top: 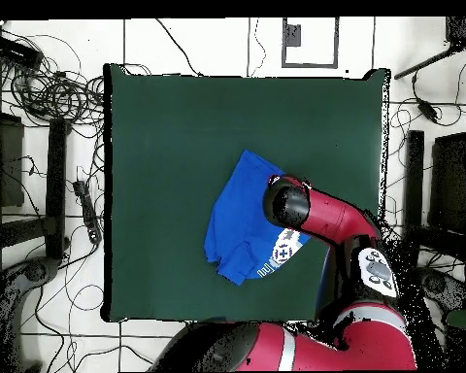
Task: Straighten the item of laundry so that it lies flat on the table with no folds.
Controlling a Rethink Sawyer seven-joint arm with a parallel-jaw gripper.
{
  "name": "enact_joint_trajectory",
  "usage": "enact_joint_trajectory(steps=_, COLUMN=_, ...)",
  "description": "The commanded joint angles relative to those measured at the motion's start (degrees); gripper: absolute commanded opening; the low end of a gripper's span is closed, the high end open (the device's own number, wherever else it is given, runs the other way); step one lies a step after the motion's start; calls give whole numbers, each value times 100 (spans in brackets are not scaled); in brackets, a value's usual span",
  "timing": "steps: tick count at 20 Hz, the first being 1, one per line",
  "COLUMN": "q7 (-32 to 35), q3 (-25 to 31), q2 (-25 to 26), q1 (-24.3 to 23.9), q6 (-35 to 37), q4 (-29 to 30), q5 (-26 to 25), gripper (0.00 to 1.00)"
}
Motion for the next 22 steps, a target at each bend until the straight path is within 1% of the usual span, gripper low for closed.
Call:
enact_joint_trajectory(steps=1, q7=1266, q3=640, q2=374, q1=127, q6=-201, q4=354, q5=279, gripper=100)
enact_joint_trajectory(steps=6, q7=1298, q3=620, q2=370, q1=152, q6=-225, q4=371, q5=286, gripper=100)
enact_joint_trajectory(steps=10, q7=1256, q3=705, q2=356, q1=87, q6=-408, q4=423, q5=209, gripper=100)
enact_joint_trajectory(steps=11, q7=1224, q3=732, q2=351, q1=69, q6=-425, q4=433, q5=190, gripper=0)
enact_joint_trajectory(steps=14, q7=1298, q3=602, q2=340, q1=179, q6=-591, q4=433, q5=160, gripper=0)
enact_joint_trajectory(steps=18, q7=1343, q3=467, q2=349, q1=289, q6=-197, q4=374, q5=318, gripper=0)
enact_joint_trajectory(steps=19, q7=1322, q3=503, q2=345, q1=261, q6=-136, q4=384, q5=331, gripper=0)
enact_joint_trajectory(steps=22, q7=1316, q3=529, q2=314, q1=237, q6=-104, q4=430, q5=352, gripper=0)
